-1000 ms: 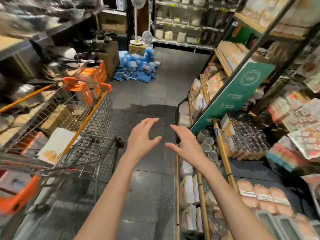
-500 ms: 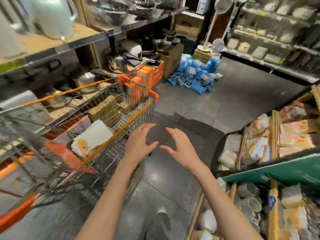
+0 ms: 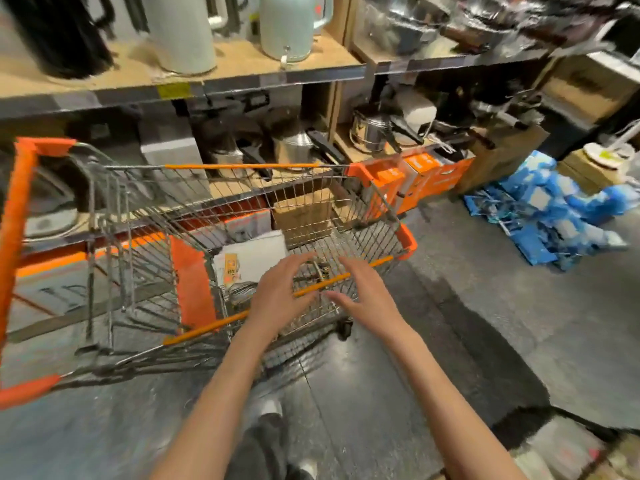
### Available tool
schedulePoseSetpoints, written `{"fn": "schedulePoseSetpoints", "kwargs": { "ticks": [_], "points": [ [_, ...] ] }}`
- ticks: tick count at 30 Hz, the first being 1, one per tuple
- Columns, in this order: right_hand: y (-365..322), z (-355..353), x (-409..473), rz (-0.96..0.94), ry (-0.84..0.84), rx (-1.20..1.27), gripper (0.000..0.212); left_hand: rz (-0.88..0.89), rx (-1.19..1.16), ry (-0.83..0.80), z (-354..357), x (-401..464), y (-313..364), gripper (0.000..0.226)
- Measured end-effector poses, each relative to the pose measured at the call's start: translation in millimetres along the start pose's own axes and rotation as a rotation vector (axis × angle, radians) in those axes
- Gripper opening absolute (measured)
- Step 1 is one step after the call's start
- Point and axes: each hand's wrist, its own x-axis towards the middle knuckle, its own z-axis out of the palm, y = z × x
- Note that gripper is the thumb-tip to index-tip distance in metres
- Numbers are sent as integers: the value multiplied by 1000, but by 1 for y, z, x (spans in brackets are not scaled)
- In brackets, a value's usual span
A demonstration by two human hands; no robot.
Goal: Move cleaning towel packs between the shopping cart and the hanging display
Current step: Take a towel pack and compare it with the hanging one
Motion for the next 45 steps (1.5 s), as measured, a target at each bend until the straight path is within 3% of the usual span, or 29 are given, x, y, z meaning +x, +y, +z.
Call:
{"fn": "schedulePoseSetpoints", "kwargs": {
  "ticks": [11,20,31,35,38,41,45],
  "points": [
    [3,66,166,-145,-226,-30,69,-363,-169,172,3,97,-110,64],
    [9,119,274,-137,-427,8,68,-573,-278,295,10,146,-182,66],
    [38,282,381,-307,-739,-61,71,-868,-162,622,79,177,-315,66],
    [54,334,411,-352,-774,-52,66,-977,-112,753,104,188,-348,66],
    [58,361,433,-319,-778,1,64,-1047,-116,738,122,194,-372,77],
    [60,386,451,-284,-775,19,72,-1036,-97,798,137,196,-389,84],
    [65,411,460,-230,-829,-50,86,-1059,-210,791,146,195,-393,73]
  ]
}}
